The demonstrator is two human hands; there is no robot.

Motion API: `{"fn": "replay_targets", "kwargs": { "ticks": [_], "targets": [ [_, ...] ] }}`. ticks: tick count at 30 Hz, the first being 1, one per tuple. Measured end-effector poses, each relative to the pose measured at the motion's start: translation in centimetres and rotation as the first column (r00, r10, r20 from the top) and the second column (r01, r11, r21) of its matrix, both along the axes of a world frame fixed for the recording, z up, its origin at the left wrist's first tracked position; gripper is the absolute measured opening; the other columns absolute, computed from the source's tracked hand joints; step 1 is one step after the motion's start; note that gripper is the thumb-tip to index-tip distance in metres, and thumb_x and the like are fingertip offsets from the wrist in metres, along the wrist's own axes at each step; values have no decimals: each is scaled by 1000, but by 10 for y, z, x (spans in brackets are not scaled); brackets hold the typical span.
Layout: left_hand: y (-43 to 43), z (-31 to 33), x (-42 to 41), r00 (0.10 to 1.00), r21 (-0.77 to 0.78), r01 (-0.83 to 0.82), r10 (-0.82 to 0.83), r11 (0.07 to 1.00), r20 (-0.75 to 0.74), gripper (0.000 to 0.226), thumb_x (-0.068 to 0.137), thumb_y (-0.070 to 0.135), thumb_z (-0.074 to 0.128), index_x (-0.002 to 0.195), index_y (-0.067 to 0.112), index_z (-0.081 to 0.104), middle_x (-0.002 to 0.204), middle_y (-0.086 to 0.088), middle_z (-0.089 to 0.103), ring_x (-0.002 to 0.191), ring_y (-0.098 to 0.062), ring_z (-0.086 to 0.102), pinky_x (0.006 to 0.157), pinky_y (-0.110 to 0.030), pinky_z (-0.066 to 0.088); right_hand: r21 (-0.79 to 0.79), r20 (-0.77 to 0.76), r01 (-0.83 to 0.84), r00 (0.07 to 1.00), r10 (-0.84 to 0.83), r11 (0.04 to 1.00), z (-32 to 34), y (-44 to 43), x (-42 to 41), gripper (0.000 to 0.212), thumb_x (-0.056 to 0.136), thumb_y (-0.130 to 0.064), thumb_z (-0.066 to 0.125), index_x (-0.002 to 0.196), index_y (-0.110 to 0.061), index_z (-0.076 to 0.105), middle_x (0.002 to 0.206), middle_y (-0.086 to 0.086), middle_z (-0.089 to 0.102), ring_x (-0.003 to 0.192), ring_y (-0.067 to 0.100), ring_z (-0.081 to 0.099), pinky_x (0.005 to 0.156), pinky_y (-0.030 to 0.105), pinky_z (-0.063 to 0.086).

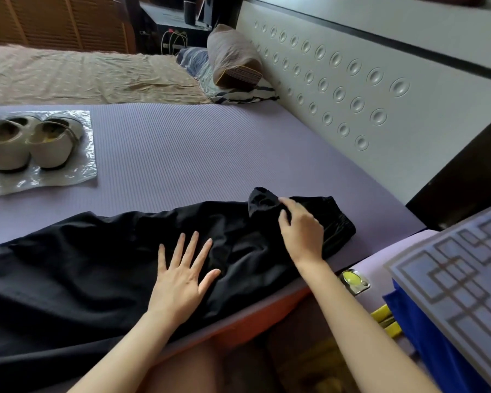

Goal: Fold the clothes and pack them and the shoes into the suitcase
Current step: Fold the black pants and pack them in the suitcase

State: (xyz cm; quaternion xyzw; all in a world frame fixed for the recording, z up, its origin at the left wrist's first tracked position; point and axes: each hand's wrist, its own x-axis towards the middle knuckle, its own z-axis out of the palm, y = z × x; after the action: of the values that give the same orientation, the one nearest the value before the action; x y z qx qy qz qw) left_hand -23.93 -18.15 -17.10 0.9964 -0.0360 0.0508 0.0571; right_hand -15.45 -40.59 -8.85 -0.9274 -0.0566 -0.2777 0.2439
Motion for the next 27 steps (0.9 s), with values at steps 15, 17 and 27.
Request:
{"fn": "replay_targets", "kwargs": {
  "ticks": [15, 17, 27],
  "targets": [
    [4, 1, 5, 999, -17, 22, -22, 1000, -25, 72, 91, 67, 7, 142, 27, 38, 148, -4, 39, 138, -25, 29, 109, -51, 8, 136, -485, 486, 793, -370, 863, -5, -89, 71, 41, 90, -46, 56, 100, -6, 62, 109, 14, 61, 101, 35, 57, 78, 37, 45],
    [5, 6, 4, 999, -15, 38, -38, 999, -8, 72, 92, 66, 7, 141, 26, 41, 145, -5, 43, 137, -23, 30, 109, -51, 6, 124, -429, 471, 819, -381, 873, -6, -96, 70, 31, 89, -30, 63, 107, -5, 64, 116, 16, 60, 106, 35, 55, 80, 36, 44],
    [-3, 25, 8, 989, -38, 74, -69, 996, 132, 73, 91, 65, 6, 143, 26, 37, 151, -5, 33, 143, -22, 15, 114, -52, 1, 31, -392, 530, 787, -477, 848, -10, -117, 62, 33, 94, -29, 47, 111, -9, 67, 114, 16, 65, 107, 37, 54, 88, 39, 43]
  ]
}}
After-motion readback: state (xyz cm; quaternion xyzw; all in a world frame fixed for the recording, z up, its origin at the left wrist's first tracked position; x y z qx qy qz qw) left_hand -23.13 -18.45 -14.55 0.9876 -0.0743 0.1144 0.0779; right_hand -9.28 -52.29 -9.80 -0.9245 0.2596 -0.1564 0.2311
